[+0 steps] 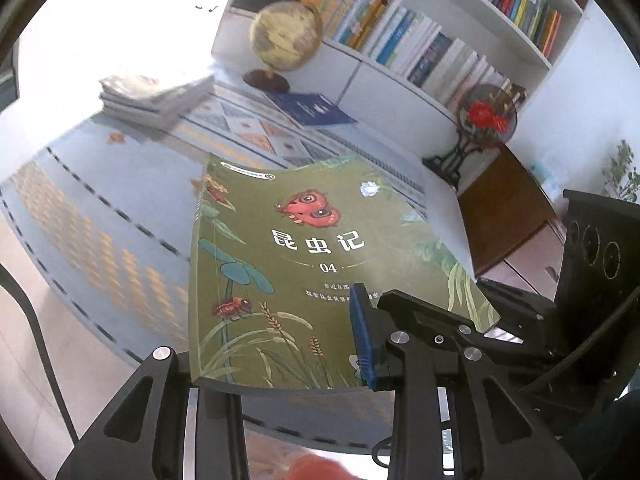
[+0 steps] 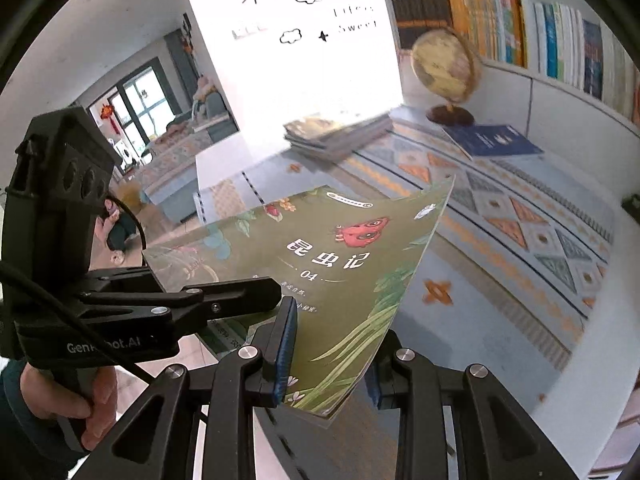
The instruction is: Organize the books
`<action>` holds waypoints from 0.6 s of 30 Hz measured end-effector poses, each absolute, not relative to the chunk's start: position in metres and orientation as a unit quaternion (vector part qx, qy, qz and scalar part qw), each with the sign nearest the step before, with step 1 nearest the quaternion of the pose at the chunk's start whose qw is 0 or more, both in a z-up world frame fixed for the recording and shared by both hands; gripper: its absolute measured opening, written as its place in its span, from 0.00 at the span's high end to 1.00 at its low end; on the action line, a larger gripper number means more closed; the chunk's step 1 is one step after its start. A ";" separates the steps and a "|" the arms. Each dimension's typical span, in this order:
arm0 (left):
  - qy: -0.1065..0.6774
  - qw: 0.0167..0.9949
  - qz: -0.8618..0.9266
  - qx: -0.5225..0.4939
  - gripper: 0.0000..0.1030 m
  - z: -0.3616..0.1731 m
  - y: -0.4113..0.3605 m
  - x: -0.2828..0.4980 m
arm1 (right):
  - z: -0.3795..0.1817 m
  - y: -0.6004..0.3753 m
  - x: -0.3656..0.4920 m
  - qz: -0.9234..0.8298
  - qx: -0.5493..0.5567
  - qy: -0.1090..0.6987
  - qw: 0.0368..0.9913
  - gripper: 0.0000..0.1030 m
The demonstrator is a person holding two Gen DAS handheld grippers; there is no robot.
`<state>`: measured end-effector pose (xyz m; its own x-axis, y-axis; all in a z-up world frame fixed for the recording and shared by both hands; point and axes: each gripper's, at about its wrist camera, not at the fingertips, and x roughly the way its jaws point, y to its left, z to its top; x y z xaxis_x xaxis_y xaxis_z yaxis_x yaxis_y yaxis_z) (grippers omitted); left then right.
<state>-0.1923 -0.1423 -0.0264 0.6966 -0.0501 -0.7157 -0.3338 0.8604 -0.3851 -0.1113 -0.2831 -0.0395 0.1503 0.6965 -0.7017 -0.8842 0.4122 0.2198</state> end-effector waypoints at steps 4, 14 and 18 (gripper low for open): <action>0.380 0.889 0.076 -0.244 0.72 -0.018 -0.106 -0.184 | -0.037 -0.248 -0.108 0.522 -0.090 0.386 0.755 0.72; 0.379 0.890 0.063 -0.247 0.72 -0.005 0.036 -0.129 | -0.032 -0.113 -0.053 0.514 -0.034 0.376 0.770 0.71; 0.385 0.893 0.054 -0.227 0.72 0.000 0.091 -0.099 | -0.027 -0.053 -0.026 0.512 -0.027 0.378 0.771 0.71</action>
<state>-0.0993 0.0906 -0.0003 0.6977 -0.0792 -0.7120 -0.2704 0.8912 -0.3641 -0.0255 -0.0525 -0.0275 0.1894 0.7694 -0.6101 -0.8095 0.4740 0.3465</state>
